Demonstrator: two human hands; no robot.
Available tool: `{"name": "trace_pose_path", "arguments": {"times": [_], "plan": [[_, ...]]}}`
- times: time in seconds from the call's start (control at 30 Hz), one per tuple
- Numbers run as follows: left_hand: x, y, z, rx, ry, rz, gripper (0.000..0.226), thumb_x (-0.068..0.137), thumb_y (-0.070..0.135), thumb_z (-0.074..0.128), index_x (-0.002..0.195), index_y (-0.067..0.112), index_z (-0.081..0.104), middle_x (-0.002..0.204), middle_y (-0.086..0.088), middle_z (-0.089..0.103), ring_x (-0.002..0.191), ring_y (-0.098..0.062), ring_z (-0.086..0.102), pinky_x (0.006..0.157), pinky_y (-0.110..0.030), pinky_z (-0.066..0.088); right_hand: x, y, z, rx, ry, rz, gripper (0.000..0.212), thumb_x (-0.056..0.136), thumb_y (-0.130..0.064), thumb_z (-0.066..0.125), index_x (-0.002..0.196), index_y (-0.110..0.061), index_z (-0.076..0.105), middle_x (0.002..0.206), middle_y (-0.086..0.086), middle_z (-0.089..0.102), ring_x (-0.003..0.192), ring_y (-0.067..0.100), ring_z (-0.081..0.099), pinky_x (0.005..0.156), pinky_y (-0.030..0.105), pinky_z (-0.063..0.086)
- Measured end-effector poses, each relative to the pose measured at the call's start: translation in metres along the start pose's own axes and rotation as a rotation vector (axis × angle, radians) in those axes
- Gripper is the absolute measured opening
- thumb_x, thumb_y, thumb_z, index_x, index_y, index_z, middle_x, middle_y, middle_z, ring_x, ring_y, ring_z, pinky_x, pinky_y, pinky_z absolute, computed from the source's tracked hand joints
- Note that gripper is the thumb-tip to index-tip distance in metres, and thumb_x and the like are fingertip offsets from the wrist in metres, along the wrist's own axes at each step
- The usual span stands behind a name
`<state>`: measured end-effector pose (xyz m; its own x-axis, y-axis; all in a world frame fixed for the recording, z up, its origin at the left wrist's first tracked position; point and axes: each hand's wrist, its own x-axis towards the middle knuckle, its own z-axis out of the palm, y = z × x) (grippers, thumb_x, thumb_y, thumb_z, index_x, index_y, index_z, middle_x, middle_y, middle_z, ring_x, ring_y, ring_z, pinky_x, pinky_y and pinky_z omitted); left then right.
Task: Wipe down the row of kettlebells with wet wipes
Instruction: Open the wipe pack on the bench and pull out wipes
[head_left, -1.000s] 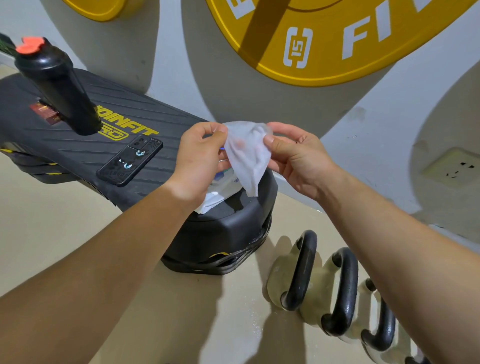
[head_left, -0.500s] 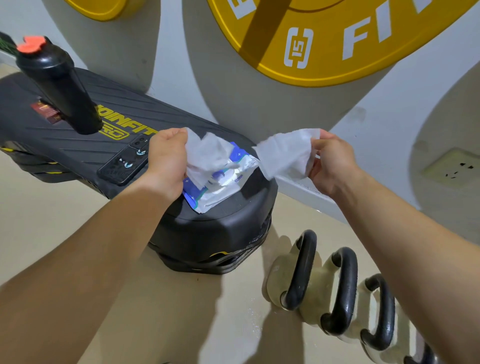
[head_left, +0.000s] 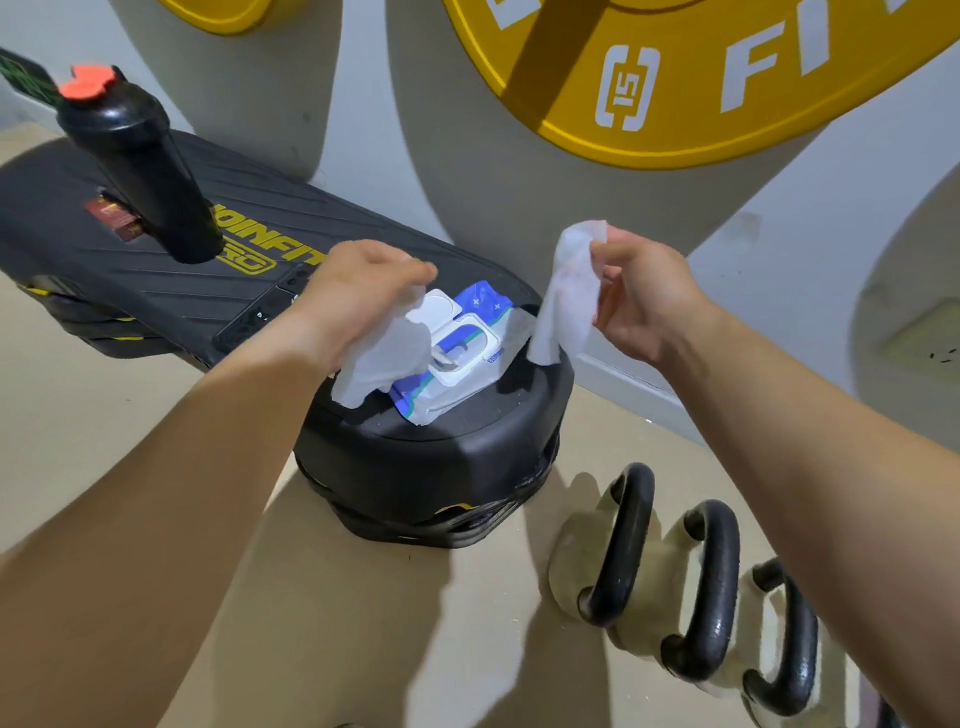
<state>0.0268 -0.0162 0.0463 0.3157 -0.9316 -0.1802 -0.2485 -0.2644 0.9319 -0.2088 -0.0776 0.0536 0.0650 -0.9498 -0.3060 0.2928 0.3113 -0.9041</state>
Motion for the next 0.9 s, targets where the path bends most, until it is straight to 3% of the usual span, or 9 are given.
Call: {"name": "trace_pose_path", "arguments": {"times": [0.23, 0.33, 0.4, 0.5, 0.57, 0.63, 0.7, 0.8, 0.9], "plan": [[0.021, -0.031, 0.006, 0.331, -0.100, -0.047, 0.013, 0.085, 0.026, 0.070, 0.087, 0.014, 0.073, 0.076, 0.003, 0.065, 0.071, -0.017, 0.058, 0.060, -0.023, 0.044, 0.029, 0.044, 0.053, -0.102, -0.097, 0.045, 0.034, 0.096, 0.004, 0.040, 0.091, -0.014, 0.068, 0.081, 0.008, 0.062, 0.072, 0.024, 0.060, 0.070, 0.035, 0.055], [0.034, -0.048, 0.016, 0.542, -0.103, -0.092, 0.031, 0.074, 0.047, 0.070, 0.076, 0.017, 0.067, 0.082, -0.001, 0.069, 0.079, -0.023, 0.063, 0.074, -0.030, 0.052, 0.040, 0.072, 0.052, -0.370, -0.077, -0.006, 0.023, 0.093, -0.003, 0.050, 0.087, -0.018, 0.066, 0.084, 0.005, 0.065, 0.078, 0.025, 0.061, 0.070, 0.039, 0.053], [0.037, -0.053, 0.026, 0.683, -0.090, -0.127, 0.039, 0.068, 0.059, 0.065, 0.070, 0.020, 0.058, 0.079, -0.001, 0.065, 0.073, -0.021, 0.059, 0.073, -0.033, 0.049, 0.047, 0.087, 0.047, -0.579, -0.053, -0.071, 0.022, 0.090, -0.008, 0.053, 0.087, -0.025, 0.066, 0.085, -0.001, 0.066, 0.079, 0.023, 0.063, 0.074, 0.046, 0.058], [0.039, -0.055, 0.041, 0.841, -0.046, -0.139, 0.038, 0.077, 0.057, 0.064, 0.072, 0.023, 0.048, 0.074, 0.005, 0.055, 0.067, -0.014, 0.052, 0.064, -0.028, 0.037, 0.050, 0.092, 0.042, -1.003, -0.229, -0.229, 0.037, 0.090, -0.006, 0.057, 0.115, -0.030, 0.068, 0.095, -0.013, 0.061, 0.088, 0.017, 0.059, 0.082, 0.031, 0.050], [0.040, -0.053, 0.045, 0.908, -0.021, -0.128, 0.035, 0.076, 0.053, 0.068, 0.076, 0.023, 0.049, 0.075, 0.006, 0.056, 0.066, -0.013, 0.052, 0.055, -0.026, 0.031, 0.053, 0.092, 0.041, -1.289, -0.386, -0.292, 0.059, 0.091, -0.011, 0.065, 0.145, -0.028, 0.052, 0.122, -0.005, 0.058, 0.108, 0.018, 0.057, 0.089, 0.020, 0.039], [0.044, -0.054, 0.044, 0.935, -0.020, -0.139, 0.035, 0.072, 0.049, 0.072, 0.079, 0.023, 0.050, 0.079, 0.005, 0.057, 0.074, -0.018, 0.058, 0.052, -0.025, 0.029, 0.058, 0.094, 0.043, -1.398, -0.458, -0.294, 0.074, 0.089, -0.017, 0.072, 0.155, -0.029, 0.039, 0.143, 0.003, 0.053, 0.128, 0.021, 0.052, 0.093, 0.019, 0.034], [0.047, -0.055, 0.042, 0.932, -0.053, -0.160, 0.039, 0.070, 0.049, 0.076, 0.078, 0.023, 0.048, 0.082, 0.003, 0.058, 0.082, -0.023, 0.060, 0.054, -0.026, 0.032, 0.063, 0.095, 0.045, -1.408, -0.424, -0.309, 0.061, 0.089, -0.018, 0.072, 0.145, -0.026, 0.053, 0.127, 0.003, 0.062, 0.120, 0.022, 0.057, 0.087, 0.021, 0.038], [0.051, -0.058, 0.039, 0.911, -0.075, -0.151, 0.042, 0.067, 0.050, 0.078, 0.086, 0.023, 0.053, 0.094, 0.001, 0.063, 0.087, -0.023, 0.061, 0.060, -0.029, 0.038, 0.067, 0.088, 0.039, -1.218, -0.355, -0.327, 0.022, 0.085, -0.009, 0.065, 0.095, -0.026, 0.075, 0.088, -0.004, 0.067, 0.088, 0.017, 0.063, 0.071, 0.025, 0.048], [0.056, -0.056, 0.033, 0.686, -0.117, -0.036, 0.061, 0.068, 0.043, 0.082, 0.120, 0.030, 0.054, 0.114, 0.003, 0.062, 0.100, -0.022, 0.060, 0.077, -0.033, 0.048, 0.062, 0.072, 0.032, -0.733, -0.412, -0.171, 0.032, 0.083, 0.002, 0.056, 0.074, -0.022, 0.074, 0.077, -0.002, 0.069, 0.076, 0.018, 0.064, 0.073, 0.032, 0.054]]}}
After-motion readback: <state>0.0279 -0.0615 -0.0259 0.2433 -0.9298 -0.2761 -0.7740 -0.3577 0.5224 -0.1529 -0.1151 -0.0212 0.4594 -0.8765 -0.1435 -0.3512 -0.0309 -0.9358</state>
